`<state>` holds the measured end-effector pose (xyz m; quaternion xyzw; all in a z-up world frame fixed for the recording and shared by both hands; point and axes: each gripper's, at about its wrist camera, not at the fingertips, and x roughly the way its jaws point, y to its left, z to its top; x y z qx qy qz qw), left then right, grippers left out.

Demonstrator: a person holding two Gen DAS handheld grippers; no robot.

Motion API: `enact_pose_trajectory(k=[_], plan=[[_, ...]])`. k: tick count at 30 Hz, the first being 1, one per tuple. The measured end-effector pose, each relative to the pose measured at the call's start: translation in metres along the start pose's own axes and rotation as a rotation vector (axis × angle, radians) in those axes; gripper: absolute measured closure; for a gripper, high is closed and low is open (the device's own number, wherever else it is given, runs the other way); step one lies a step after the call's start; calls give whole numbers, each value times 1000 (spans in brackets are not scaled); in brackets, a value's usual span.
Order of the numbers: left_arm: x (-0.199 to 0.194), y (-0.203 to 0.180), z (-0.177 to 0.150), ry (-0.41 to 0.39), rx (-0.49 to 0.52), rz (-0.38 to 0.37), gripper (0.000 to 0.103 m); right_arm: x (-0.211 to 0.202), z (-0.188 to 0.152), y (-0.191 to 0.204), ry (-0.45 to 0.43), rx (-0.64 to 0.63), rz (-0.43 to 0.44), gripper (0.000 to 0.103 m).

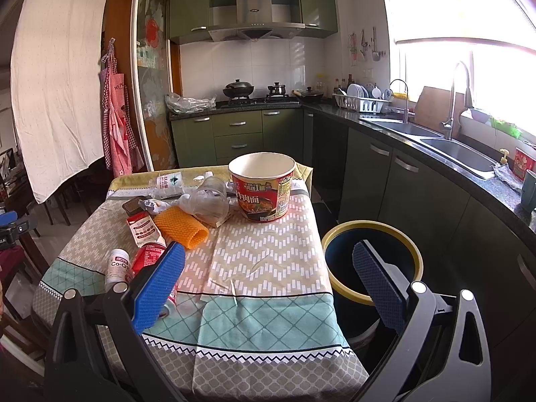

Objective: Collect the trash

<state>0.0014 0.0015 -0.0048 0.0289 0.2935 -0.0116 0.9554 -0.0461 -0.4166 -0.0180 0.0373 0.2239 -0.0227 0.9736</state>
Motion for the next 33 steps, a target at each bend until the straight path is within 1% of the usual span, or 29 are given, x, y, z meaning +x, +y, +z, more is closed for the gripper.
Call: enact_pose_trajectory(k=[33], plan=[[4, 2, -2, 10, -4, 3, 6, 4, -3, 1, 6, 2, 3, 4]])
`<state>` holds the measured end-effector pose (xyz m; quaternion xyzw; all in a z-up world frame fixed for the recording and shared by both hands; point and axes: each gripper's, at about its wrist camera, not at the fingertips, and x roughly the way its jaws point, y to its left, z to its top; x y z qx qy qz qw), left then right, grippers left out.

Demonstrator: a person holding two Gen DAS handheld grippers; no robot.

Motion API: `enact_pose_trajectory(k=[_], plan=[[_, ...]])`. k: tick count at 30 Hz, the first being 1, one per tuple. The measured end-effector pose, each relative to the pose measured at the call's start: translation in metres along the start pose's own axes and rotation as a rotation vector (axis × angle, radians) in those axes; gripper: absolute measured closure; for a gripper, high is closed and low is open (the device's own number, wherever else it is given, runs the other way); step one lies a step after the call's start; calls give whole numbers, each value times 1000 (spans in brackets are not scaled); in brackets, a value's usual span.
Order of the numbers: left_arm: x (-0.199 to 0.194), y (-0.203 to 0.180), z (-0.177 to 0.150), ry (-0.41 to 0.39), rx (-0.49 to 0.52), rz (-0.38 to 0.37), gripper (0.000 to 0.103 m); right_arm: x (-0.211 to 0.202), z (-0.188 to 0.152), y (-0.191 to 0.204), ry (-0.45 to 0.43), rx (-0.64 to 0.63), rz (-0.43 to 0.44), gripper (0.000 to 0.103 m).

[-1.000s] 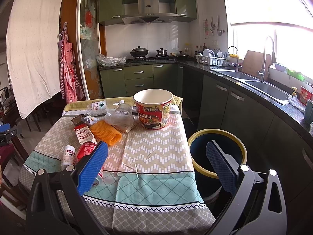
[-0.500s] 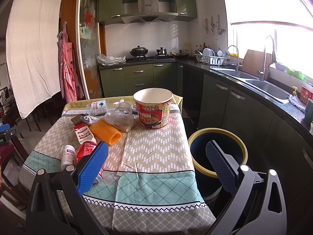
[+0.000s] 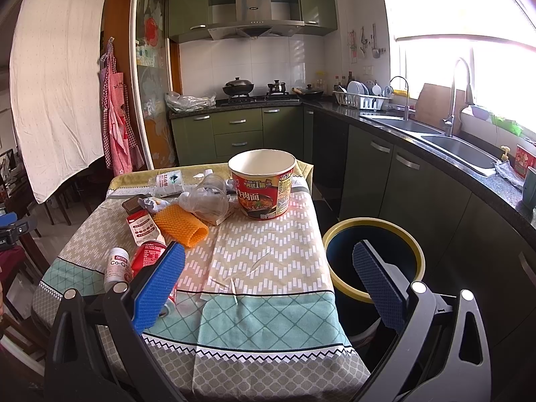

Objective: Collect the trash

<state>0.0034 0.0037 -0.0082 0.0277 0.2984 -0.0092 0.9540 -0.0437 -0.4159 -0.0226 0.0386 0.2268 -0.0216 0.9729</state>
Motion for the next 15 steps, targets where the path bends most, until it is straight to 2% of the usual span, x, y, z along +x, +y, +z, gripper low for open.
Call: enact_pose_trajectory(k=[15], plan=[[2, 0, -2, 8, 2, -1, 6, 5, -3, -1, 10, 5, 0, 4]])
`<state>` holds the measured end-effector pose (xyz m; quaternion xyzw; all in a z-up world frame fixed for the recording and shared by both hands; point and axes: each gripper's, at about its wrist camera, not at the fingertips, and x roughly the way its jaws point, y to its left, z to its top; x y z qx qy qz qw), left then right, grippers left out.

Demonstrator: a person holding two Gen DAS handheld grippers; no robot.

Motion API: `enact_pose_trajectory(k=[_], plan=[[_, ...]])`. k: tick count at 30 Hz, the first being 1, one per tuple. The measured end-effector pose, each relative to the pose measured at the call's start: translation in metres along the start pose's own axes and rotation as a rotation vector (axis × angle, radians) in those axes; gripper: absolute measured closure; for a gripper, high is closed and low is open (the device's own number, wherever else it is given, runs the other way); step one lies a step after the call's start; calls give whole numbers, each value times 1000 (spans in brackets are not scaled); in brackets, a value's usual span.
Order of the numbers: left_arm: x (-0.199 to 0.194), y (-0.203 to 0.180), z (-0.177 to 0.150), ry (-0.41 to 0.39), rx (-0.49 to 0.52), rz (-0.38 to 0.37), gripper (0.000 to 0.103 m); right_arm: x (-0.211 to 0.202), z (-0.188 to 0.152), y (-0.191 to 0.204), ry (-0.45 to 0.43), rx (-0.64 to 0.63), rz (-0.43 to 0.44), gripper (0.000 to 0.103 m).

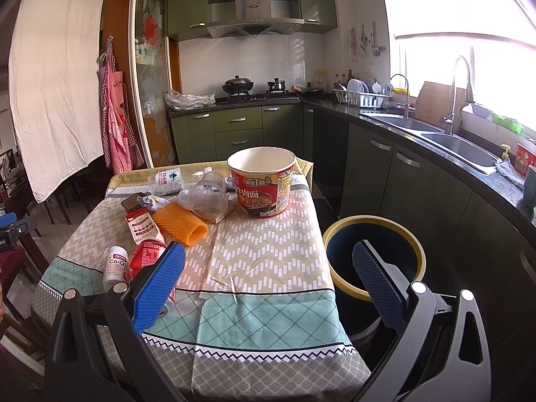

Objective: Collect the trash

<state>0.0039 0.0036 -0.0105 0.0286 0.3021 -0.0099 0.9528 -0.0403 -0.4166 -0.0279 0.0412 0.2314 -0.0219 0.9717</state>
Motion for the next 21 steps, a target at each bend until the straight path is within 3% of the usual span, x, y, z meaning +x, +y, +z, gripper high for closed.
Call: enact_pose_trajectory(k=[21], plan=[[1, 1, 1, 6, 1, -2, 6, 4, -3, 0, 5, 0, 3, 4]])
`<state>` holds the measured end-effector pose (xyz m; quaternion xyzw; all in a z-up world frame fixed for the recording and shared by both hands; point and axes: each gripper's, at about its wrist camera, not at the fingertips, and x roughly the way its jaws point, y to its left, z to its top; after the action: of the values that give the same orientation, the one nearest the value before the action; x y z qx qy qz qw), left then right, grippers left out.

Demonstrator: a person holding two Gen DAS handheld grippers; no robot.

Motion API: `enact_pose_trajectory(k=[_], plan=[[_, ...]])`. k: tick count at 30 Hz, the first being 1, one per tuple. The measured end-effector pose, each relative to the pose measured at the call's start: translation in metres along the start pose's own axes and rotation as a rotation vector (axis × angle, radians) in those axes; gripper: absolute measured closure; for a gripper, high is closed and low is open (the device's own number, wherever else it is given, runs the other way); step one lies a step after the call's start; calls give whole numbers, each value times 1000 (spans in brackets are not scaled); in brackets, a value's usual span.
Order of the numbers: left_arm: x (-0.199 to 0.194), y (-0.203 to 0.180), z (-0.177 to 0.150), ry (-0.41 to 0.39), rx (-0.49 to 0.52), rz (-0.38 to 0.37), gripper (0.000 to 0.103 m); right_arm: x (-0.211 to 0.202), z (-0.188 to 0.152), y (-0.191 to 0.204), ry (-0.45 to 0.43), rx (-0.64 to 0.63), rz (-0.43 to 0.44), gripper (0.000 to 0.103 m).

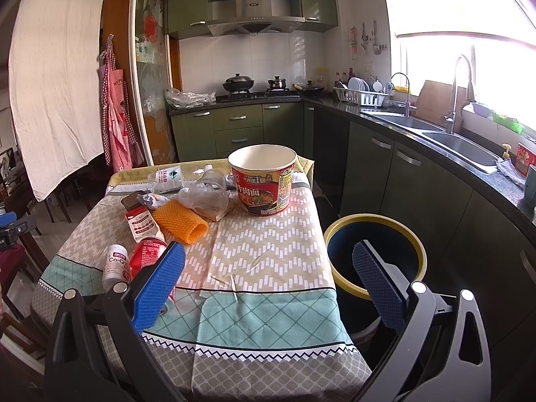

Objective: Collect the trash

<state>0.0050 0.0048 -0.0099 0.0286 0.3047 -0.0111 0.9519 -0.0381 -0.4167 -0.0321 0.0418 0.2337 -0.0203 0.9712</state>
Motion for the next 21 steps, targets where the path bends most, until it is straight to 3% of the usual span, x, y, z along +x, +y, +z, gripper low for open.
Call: enact_pose_trajectory(k=[7, 12, 21], plan=[[4, -1, 0, 17, 7, 1, 6, 6, -1, 0, 17, -4, -2, 4], [23, -1, 9, 77, 9, -30, 6, 20, 8, -7, 68, -34, 18, 4], [85, -17, 64, 285, 73, -153, 6, 81, 92, -30, 262, -49, 168, 4]])
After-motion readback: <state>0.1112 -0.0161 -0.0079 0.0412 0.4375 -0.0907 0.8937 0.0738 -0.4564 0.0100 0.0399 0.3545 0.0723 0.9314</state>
